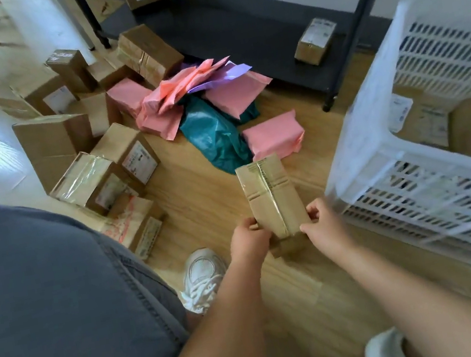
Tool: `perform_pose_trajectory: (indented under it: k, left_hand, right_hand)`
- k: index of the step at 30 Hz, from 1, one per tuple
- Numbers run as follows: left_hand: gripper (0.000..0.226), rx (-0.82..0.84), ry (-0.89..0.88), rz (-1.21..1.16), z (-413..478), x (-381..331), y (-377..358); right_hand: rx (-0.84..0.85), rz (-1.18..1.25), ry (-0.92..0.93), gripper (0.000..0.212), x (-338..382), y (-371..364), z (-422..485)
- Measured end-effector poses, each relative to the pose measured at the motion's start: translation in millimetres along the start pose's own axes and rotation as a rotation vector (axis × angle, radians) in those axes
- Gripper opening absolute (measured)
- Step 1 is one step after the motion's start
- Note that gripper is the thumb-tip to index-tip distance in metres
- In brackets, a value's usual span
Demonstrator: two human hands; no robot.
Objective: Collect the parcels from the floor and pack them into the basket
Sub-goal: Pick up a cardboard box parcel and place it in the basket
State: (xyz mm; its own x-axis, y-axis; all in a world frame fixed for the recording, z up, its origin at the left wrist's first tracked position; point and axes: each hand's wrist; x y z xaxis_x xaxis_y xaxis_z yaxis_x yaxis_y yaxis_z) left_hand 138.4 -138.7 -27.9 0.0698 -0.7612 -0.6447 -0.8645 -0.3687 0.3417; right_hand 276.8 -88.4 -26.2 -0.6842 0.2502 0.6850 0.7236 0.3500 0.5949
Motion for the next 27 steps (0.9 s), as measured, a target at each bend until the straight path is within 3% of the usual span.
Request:
perform_pose_trajectory:
  k: [5,8,10,15,20,24,27]
  left_hand:
    - [0.047,-0.096,-0.136,0.321,-6,4,-13]
    - [0.066,-0.149,-0.359,0.491,-8,-1,-15]
    - [0.065,-0.138,-0.462,0.571,-8,0,-16]
    - [0.060,-0.190,-0.431,0.478,-5,2,-13]
    - [0.061,-0.283,-0.436,0.545,-1,12,0]
    - [0.059,-0.298,-0.336,0.472,6,15,12]
    - [0.051,-0.297,-0.292,0.385,8,13,11]
  right_hand:
    - [-0.005,0.048,-0.099,0.011,-17,1,7]
    - [0.004,0.041,-0.095,0.011,-23,2,9]
    - [0.030,0.065,-0.087,0.018,-23,1,7]
    - [0.021,0.206,-0.150,0.032,-16,0,8]
    - [0.126,0.218,-0.173,0.019,-14,-8,9]
    - [0.175,0.166,-0.246,0.079,-18,-21,8]
    - [0.175,0.157,-0.249,0.093,-22,-25,9]
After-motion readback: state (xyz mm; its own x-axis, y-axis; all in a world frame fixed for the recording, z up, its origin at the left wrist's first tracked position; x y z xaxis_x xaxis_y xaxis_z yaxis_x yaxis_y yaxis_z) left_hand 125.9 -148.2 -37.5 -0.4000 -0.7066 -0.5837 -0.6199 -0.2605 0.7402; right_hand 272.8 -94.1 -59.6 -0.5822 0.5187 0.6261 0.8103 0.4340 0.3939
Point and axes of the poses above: each hand's wrist, its own z-axis towards the middle knuckle, its own y-axis out of the back of the hand, x = y × z, and after that the axes turned 5 degrees about -x, right-handed
